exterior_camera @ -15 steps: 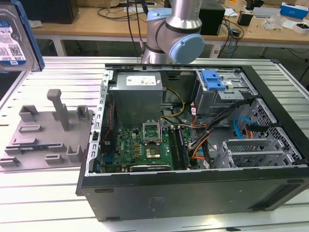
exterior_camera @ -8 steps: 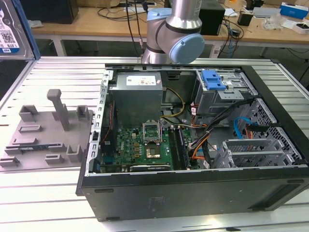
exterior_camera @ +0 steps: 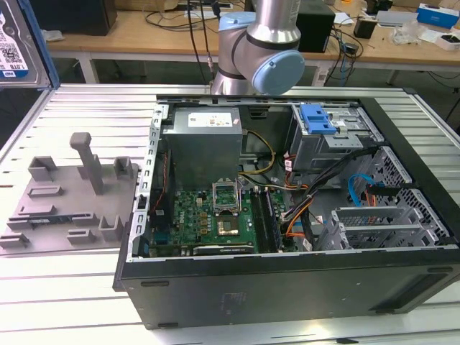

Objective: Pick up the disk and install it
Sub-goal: 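Pick up the disk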

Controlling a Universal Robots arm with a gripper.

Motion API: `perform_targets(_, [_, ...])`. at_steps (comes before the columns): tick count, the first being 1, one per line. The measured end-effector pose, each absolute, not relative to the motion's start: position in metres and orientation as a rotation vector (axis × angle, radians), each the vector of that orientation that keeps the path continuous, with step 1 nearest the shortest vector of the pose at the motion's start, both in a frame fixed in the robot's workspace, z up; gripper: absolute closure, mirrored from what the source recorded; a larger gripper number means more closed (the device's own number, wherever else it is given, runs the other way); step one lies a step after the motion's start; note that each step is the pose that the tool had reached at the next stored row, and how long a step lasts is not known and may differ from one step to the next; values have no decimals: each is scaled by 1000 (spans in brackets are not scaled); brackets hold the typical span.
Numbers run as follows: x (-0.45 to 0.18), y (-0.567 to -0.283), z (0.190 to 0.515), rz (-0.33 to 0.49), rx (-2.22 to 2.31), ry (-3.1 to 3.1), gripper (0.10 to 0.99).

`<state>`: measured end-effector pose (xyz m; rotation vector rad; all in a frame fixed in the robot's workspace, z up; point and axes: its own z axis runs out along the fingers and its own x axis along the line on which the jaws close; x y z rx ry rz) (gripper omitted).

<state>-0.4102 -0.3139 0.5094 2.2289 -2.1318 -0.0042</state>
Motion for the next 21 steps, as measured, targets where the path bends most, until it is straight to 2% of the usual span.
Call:
perform_targets(4, [-407, -320, 509, -4, 2229, -2132, 718])
perform_targets(21, [-342, -377, 509, -5, 2228, -2131, 718])
